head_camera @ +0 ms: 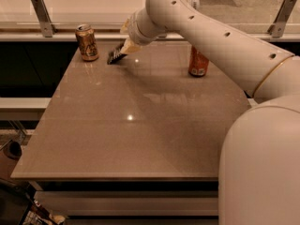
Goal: Move rxbar chocolate near orange can
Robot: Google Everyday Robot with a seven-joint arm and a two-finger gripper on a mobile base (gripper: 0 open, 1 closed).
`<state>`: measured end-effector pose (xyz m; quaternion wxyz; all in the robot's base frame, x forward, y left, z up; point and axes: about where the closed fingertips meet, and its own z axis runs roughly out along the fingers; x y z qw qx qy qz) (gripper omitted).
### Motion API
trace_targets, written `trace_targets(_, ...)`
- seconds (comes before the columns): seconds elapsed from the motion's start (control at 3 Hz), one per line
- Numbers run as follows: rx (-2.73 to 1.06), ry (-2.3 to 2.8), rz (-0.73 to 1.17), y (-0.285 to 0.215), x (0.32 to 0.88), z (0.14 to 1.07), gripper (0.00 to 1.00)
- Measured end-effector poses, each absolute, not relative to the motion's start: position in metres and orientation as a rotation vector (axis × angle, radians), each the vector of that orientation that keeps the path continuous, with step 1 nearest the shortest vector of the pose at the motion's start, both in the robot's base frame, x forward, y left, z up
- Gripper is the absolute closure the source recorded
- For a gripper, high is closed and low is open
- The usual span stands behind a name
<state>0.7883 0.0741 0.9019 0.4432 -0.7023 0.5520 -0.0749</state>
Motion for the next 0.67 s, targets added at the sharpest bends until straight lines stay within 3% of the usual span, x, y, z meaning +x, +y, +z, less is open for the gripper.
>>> trace_targets(0.33, -1.745, 1.369, -0.182, 0.0759, 0.7882, 0.8998, 0.0)
trace_targets(0.67, -1.745, 1.369, -0.182, 0.076, 0.7882, 0.8997, 0.0)
